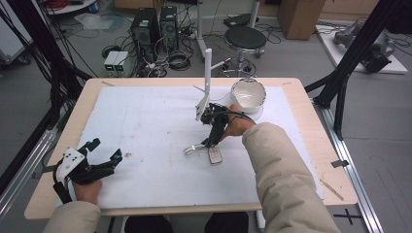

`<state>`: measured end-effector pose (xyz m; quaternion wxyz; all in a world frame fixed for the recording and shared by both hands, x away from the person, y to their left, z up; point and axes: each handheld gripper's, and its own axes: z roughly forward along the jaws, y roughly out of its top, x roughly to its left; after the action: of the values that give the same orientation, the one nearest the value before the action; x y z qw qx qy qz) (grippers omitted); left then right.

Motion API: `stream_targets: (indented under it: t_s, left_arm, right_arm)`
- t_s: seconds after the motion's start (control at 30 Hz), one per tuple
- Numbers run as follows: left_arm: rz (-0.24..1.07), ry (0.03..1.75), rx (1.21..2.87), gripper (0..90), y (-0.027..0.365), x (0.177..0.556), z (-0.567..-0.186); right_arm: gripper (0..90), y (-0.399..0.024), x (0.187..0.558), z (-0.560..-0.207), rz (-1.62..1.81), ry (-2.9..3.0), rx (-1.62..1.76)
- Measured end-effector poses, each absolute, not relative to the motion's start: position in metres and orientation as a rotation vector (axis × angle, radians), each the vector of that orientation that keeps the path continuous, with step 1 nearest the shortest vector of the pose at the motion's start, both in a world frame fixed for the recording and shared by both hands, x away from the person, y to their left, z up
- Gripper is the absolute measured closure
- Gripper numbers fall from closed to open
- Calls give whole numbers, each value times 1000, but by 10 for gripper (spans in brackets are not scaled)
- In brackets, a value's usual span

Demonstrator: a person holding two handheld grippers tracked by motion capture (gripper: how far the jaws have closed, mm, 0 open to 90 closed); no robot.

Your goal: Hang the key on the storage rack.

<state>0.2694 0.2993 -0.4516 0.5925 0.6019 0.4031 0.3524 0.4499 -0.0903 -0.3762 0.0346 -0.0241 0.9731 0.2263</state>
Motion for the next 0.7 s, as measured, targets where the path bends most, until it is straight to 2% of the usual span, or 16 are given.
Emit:
stream_targets:
  t_s: [0.57,0.63,0.7]
  left_arm:
    - [820,936,1401,89,299,269,-452]
    - [818,937,1400,90,299,269,-452]
    - [820,937,1400,89,299,269,-452]
  right_arm:
    - [69,-76,452,-400,543,3033,-184]
    - [165,-75,452,-401,521,3042,-203]
    - [223,-74,451,-402,492,3041,-245]
